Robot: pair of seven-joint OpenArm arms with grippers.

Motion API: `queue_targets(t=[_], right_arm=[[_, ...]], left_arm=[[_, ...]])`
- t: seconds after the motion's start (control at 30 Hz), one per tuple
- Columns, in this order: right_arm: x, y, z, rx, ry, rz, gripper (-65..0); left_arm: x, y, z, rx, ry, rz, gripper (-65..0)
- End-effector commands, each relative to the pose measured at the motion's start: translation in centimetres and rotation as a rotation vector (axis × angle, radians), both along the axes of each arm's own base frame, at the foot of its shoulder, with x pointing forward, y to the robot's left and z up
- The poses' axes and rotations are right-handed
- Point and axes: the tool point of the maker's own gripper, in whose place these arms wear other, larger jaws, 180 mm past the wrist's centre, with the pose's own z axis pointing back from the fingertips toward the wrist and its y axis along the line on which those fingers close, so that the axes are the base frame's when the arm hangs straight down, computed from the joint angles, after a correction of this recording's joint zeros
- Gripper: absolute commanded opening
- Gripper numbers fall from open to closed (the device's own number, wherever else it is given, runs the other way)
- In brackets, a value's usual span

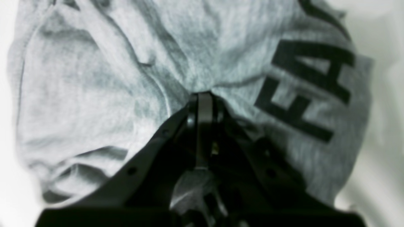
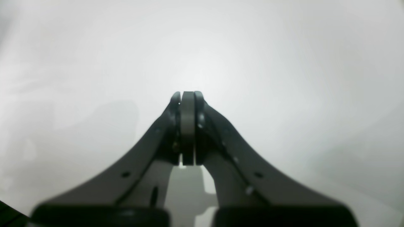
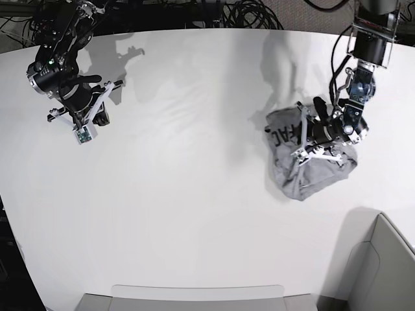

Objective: Fold the T-shirt properly
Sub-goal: 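Carry the bundle with the left gripper aside and release it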

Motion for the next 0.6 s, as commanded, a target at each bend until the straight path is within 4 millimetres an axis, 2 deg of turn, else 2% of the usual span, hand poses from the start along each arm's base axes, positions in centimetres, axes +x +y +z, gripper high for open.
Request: queue_targets(t=[0.0, 0.13, 0.23, 0.33, 0.43, 0.5, 0.57], right_arm=[[0.8, 0.2, 1.2, -0.005, -0.052, 0.022, -65.0], [0.8, 0.2, 1.3, -0.004, -0.054, 0.022, -65.0], [0.8, 0.2, 1.6, -0.01, -0.063, 0.024, -65.0], [1.0, 0.2, 2.9, -0.032, -0.102, 0.03, -65.0], [1.3, -0.2, 3.8, -0.056, -0.128, 0.036, -65.0], [1.4, -1.5, 4.2, -0.107, -0.137, 0.051, -65.0], [1.8, -1.1, 4.9, -0.112, -0.179, 0.093, -65.0]], left_arm=[[-2.1, 5.3, -1.1, 0.216, 0.111, 0.018, -65.0], [-0.6, 7.8, 0.7, 0.261, 0.075, 0.039, -65.0], [1.1, 7.8, 3.2, 0.274, -0.002, 0.021, -65.0], [3.9, 7.4, 8.6, 0.247, -0.179, 0.05, -65.0], [6.1, 7.0, 15.2, 0.19, -0.4, 0.121, -65.0], [6.8, 6.8, 19.8, 0.138, -0.556, 0.19, -65.0], [6.5, 6.9, 23.7, 0.082, -0.694, 0.279, -65.0]])
